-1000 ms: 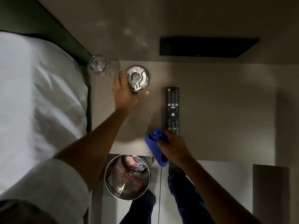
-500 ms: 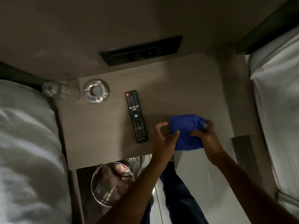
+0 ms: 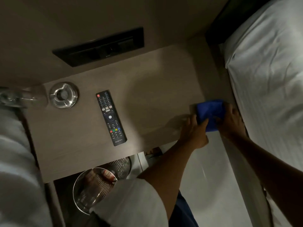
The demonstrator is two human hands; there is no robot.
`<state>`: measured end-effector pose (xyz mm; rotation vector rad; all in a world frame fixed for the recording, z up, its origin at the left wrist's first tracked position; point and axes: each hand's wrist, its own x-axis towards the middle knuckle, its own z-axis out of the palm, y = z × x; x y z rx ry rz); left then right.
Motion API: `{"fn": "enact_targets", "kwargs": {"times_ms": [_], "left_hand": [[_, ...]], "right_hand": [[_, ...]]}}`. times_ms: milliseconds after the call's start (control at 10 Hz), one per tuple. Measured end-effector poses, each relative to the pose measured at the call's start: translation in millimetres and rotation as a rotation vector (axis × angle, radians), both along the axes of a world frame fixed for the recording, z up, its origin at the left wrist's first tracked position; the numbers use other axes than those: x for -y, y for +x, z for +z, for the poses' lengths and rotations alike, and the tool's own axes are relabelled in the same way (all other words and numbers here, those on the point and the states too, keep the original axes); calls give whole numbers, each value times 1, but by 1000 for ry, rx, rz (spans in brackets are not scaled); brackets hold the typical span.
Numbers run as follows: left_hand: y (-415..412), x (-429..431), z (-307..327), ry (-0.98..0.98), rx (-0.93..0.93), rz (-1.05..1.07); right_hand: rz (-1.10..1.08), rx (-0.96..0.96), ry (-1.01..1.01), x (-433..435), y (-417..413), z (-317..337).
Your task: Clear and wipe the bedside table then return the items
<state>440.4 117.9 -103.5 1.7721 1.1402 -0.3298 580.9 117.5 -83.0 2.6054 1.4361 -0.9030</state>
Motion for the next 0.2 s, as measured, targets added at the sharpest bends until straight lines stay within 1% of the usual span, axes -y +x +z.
{"fn": "enact_targets", "kwargs": {"times_ms": [100, 200], "left_hand": [[-28, 2, 6, 142, 38, -31], [-71, 6, 21, 334, 67, 130]], "right_hand": [[-73, 103, -23, -5, -14, 9], [-48, 227, 92, 0, -33, 17]]}}
